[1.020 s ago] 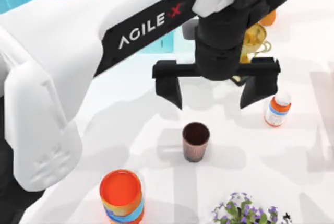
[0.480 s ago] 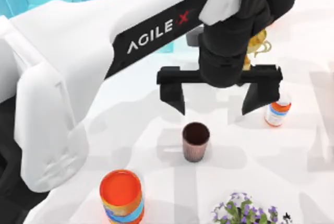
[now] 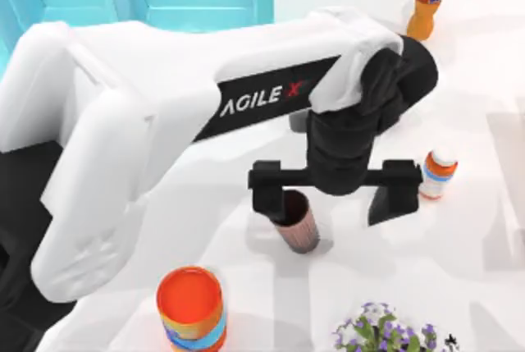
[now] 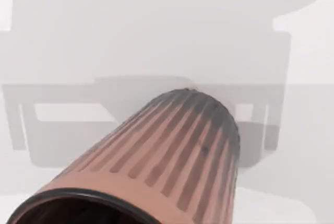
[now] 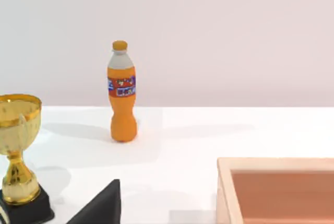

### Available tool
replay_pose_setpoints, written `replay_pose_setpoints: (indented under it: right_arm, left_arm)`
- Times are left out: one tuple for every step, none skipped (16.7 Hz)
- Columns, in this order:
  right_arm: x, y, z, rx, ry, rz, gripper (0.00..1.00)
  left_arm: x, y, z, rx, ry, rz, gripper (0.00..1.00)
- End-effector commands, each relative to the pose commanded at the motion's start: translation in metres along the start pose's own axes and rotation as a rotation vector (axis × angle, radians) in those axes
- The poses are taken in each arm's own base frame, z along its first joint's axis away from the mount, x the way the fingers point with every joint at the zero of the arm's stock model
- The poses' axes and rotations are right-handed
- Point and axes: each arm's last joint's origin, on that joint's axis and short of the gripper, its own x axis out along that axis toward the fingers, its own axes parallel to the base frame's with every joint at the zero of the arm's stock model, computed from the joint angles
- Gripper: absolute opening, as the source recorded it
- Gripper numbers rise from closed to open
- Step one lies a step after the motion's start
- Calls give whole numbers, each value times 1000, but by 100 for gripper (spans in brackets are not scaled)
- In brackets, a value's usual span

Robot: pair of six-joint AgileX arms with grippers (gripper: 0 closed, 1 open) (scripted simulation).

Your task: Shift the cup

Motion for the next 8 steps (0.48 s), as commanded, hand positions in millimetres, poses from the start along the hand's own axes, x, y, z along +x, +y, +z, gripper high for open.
replay_pose_setpoints:
  right_arm:
    - [0, 0, 0, 0, 0, 0, 100]
    - [0, 0, 0, 0, 0, 0, 100]
    - [0, 0, 0, 0, 0, 0, 100]
    - [0, 0, 0, 0, 0, 0, 100]
    - [0, 0, 0, 0, 0, 0, 100]
    - [0, 0, 0, 0, 0, 0, 100]
    - [0, 0, 0, 0, 0, 0, 100]
    - [0, 0, 0, 0, 0, 0, 100]
  left_arm:
    - [4, 0, -1, 0, 0, 0, 100]
    - [5, 0, -1, 0, 0, 0, 100]
    - [5, 0, -1, 0, 0, 0, 100]
    - [5, 0, -1, 0, 0, 0, 100]
    - [5, 0, -1, 0, 0, 0, 100]
    - [5, 0, -1, 0, 0, 0, 92]
    - [5, 0, -1, 0, 0, 0, 85]
    - [5, 0, -1, 0, 0, 0, 77]
